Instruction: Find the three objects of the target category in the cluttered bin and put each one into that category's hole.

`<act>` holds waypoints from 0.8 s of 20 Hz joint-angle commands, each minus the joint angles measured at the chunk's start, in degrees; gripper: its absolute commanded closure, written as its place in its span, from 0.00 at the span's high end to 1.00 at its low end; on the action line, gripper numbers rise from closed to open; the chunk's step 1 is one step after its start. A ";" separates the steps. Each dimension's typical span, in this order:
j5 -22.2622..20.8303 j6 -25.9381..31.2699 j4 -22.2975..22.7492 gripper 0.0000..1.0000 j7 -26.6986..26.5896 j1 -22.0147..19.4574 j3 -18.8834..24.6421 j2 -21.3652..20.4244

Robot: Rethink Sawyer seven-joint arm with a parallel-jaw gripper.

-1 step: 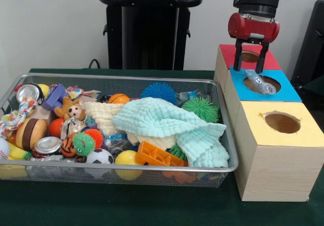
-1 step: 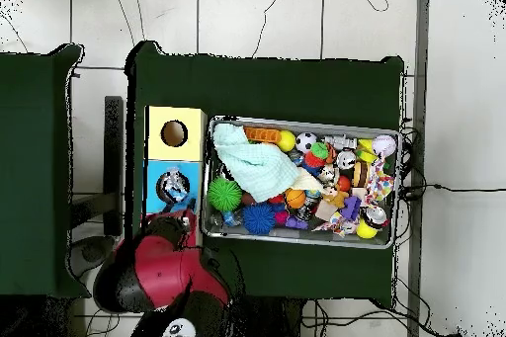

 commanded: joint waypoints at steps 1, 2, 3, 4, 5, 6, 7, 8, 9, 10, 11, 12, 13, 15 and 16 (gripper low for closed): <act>1.63 12.80 -5.17 1.00 6.32 4.15 -3.27 -2.70; 1.60 13.77 -5.50 1.00 6.73 4.94 -3.87 -3.01; 1.54 14.59 -5.84 1.00 7.12 5.53 -4.30 -3.13; 1.46 14.85 -5.96 1.00 7.45 5.90 -4.56 -3.10; 1.34 14.91 -6.02 1.00 7.72 6.04 -4.57 -3.19; 1.24 14.86 -5.97 1.00 7.84 6.07 -4.55 -3.16; 1.21 15.11 -6.08 1.00 7.96 6.14 -4.53 -3.32; 1.17 15.13 -6.05 1.00 7.96 6.09 -4.43 -3.39; 1.14 15.59 -6.19 1.00 8.02 6.33 -4.54 -3.59; 1.10 15.53 -6.18 1.00 8.09 6.31 -4.45 -3.66; 1.10 15.73 -6.29 1.00 8.17 6.57 -4.59 -3.72; 1.12 15.67 -6.24 1.00 8.23 6.58 -4.57 -3.75; 1.12 15.61 -6.31 1.00 8.21 6.62 -4.55 -3.74; 1.08 15.61 -6.37 1.00 8.16 6.63 -4.55 -3.75; 1.05 16.16 -6.58 1.00 8.15 6.90 -4.85 -3.73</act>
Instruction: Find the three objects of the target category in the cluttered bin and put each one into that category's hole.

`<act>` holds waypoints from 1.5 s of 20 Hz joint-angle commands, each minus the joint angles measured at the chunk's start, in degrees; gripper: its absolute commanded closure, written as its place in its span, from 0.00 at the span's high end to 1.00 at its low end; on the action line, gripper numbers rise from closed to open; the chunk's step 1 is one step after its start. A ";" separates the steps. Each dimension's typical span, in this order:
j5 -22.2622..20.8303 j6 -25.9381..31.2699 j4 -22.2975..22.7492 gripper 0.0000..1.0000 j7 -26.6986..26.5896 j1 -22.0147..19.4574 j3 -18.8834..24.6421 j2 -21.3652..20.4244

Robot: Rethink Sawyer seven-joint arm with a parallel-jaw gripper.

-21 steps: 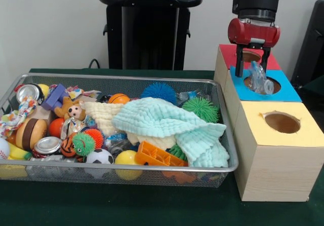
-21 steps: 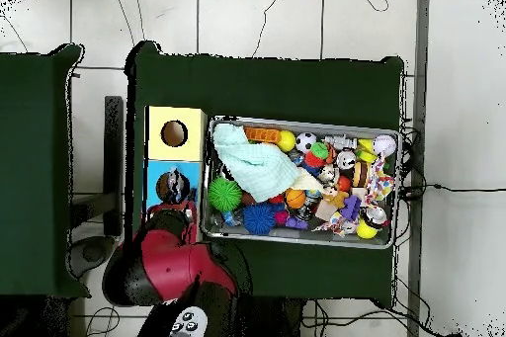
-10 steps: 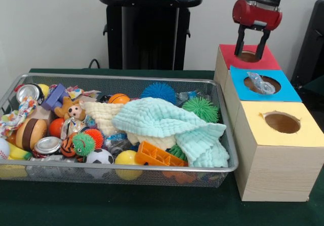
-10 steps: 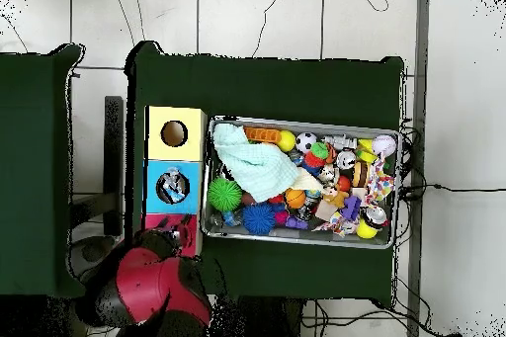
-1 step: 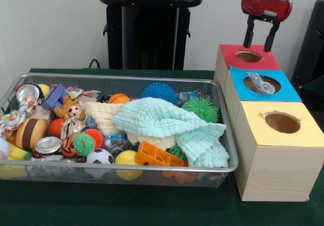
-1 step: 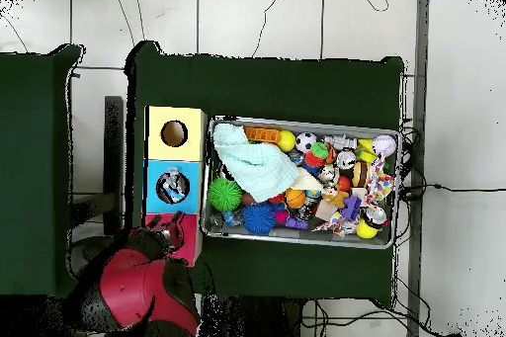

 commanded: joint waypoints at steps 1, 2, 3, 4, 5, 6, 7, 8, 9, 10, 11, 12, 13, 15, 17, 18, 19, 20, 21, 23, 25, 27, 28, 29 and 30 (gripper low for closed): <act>1.04 6.75 -3.77 1.00 8.15 -0.16 -0.35 -0.05; 1.00 7.95 -4.15 1.00 8.11 0.32 -0.89 -0.08; 1.28 8.19 -3.91 1.00 8.27 0.16 -0.55 -0.17; 1.88 7.38 -2.91 1.00 8.75 -0.57 0.50 -0.25; 2.51 5.59 -1.49 1.00 9.35 -1.67 2.01 -0.05; 3.13 3.77 0.12 1.00 9.96 -3.02 3.67 0.28; 3.50 1.70 1.63 1.00 10.31 -4.65 5.48 0.74; 3.86 -0.36 3.14 1.00 10.66 -6.28 7.29 1.20; 3.92 -1.66 4.09 1.00 10.74 -7.38 8.43 1.57; 3.78 -2.69 4.54 1.00 10.79 -7.95 8.98 1.95; 3.53 -3.24 4.69 1.00 10.84 -7.99 8.95 2.24; 3.31 -3.67 4.71 1.00 10.93 -7.86 8.82 2.52; 3.04 -4.11 4.61 1.00 11.08 -7.62 8.56 2.79; 2.72 -4.10 4.34 1.00 10.87 -7.60 8.52 3.02; 2.86 -3.30 4.31 1.00 10.76 -7.72 8.69 3.06; 2.90 -2.84 4.21 1.00 10.66 -7.64 8.69 3.12; 2.95 -2.56 4.26 1.00 10.57 -7.77 8.85 3.10; 3.00 -2.28 4.32 1.00 10.48 -7.91 9.00 3.09; 2.97 -2.51 4.64 1.00 10.46 -8.31 9.30 3.00; 3.03 -2.58 4.92 1.00 10.65 -8.22 9.36 2.98; 2.88 -3.12 4.94 1.00 10.88 -7.67 8.92 3.10; 2.73 -3.35 4.96 1.00 10.84 -7.55 8.75 3.08; 2.57 -3.39 4.80 1.00 10.66 -7.50 8.61 3.10; 2.41 -3.43 4.63 1.00 10.48 -7.45 8.48 3.13; 2.29 -3.25 4.38 1.00 10.40 -7.08 8.05 3.25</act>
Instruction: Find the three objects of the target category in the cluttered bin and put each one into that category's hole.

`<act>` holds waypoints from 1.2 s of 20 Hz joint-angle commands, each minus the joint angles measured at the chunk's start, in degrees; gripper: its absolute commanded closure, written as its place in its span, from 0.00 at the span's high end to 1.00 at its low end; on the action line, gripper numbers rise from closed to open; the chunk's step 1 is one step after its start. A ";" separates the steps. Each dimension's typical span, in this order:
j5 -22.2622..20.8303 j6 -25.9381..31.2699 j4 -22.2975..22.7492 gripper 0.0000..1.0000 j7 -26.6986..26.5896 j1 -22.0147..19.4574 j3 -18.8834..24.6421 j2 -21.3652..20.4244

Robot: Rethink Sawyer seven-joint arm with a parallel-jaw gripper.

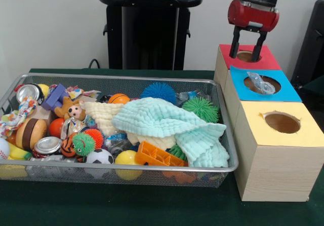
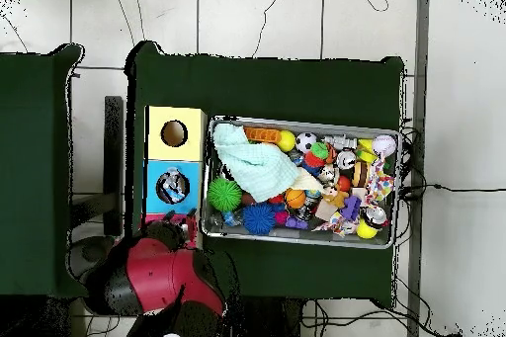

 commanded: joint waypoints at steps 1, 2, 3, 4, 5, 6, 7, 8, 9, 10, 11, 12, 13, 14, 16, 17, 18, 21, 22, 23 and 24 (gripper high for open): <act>0.95 -2.20 1.96 1.00 10.30 -0.22 3.85 2.01; 0.82 -2.34 1.83 1.00 10.25 0.01 3.58 2.11; 0.72 -2.28 1.82 1.00 10.16 0.12 3.43 2.17; 0.61 -2.36 1.79 1.00 10.09 0.20 3.30 2.21; 0.50 -2.45 1.75 1.00 10.02 0.28 3.16 2.25; 0.33 -2.48 1.64 1.00 9.91 0.44 2.90 2.33; 0.28 -2.49 1.57 1.00 9.87 0.47 2.77 2.41; 0.04 -2.53 1.33 1.00 9.70 0.74 2.34 2.58; -0.19 -2.27 0.77 1.00 9.50 1.26 1.69 2.89; -0.44 -1.97 0.29 1.00 9.33 1.86 0.89 3.18; -0.56 -1.65 -0.03 1.00 9.14 2.19 0.64 3.30; -0.75 -1.26 -0.51 1.00 8.94 2.75 0.00 3.52; -0.61 -0.90 -0.67 1.00 8.98 3.04 -0.16 3.56; -0.61 -0.57 -0.90 1.00 8.85 3.31 -0.41 3.61; -0.35 -0.22 -1.11 1.00 8.88 3.68 -0.57 3.71; -0.29 -0.12 -1.19 1.00 8.82 3.76 -0.60 3.73; -0.27 0.02 -1.16 1.00 8.65 3.65 -0.53 3.68; -0.18 0.32 -1.45 1.00 8.39 3.71 -0.60 3.68; -0.16 0.35 -1.41 1.00 8.33 3.58 -0.49 3.62; -0.17 0.31 -1.44 1.00 8.32 3.63 -0.52 3.64; -0.17 0.27 -1.46 1.00 8.30 3.68 -0.55 3.66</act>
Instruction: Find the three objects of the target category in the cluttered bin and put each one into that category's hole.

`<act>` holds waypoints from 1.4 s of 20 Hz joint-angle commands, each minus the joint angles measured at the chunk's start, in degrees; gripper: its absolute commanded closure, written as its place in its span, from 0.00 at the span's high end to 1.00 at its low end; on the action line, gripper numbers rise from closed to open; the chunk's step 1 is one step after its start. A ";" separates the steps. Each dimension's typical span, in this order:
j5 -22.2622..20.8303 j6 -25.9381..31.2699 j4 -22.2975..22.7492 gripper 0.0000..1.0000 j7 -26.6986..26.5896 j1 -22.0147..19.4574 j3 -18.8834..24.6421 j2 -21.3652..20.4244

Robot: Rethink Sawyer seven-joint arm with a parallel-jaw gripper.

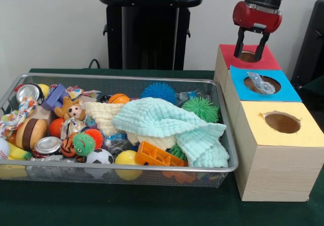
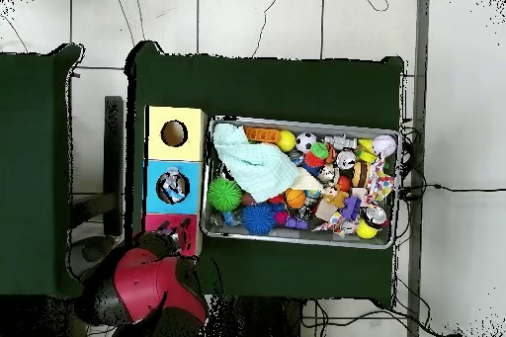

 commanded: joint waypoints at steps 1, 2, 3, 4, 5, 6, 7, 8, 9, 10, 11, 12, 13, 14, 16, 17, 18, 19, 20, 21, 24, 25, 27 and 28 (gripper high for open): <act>-0.16 0.07 -1.69 1.00 8.35 -0.61 1.07 1.91; -0.18 -0.20 -1.58 1.00 8.33 -0.81 1.27 1.89; -0.24 -0.27 -1.57 1.00 8.22 -0.93 1.36 1.90; -0.34 -0.33 -1.51 1.00 8.07 -1.11 1.46 1.82; -0.52 -0.31 -1.48 1.00 7.81 -1.30 1.54 1.58; -0.60 -1.05 -1.42 1.00 7.82 -1.64 1.70 1.41; -0.67 -1.55 -1.19 1.00 7.75 -2.10 2.18 1.37; -0.75 -2.04 -0.96 1.00 7.68 -2.57 2.65 1.32; -0.86 -2.30 -0.97 1.00 7.62 -2.59 2.74 1.43; -0.99 -1.73 -1.04 1.00 7.45 -2.23 2.32 1.18; -1.05 -1.04 -1.47 1.00 7.50 -1.26 1.33 1.24; -1.34 -0.47 -2.28 1.00 7.17 -0.55 0.52 1.56; -1.63 0.10 -3.09 1.00 6.84 0.15 -0.30 1.89; -1.92 0.60 -3.59 1.00 6.49 0.65 -0.84 2.06; -1.53 -1.21 -1.76 1.00 7.15 -0.24 0.51 1.12; -0.64 -2.12 -0.43 1.00 7.50 -2.83 3.54 0.86; -0.24 -2.56 0.37 1.00 7.57 -4.41 5.65 0.80; 0.16 -2.99 1.17 1.00 7.64 -5.99 7.76 0.74; 0.56 -3.43 1.97 1.00 7.72 -7.56 9.87 0.68; 0.69 -2.17 1.48 1.00 7.92 -6.23 8.64 0.36; 1.62 -2.18 1.65 1.00 9.31 -5.91 9.56 0.45; 2.10 -2.69 1.84 1.00 9.88 -6.30 10.70 0.66; 2.67 -2.65 2.18 1.00 10.81 -5.62 10.69 0.41; 2.87 -3.09 2.40 1.00 11.06 -6.01 11.47 0.50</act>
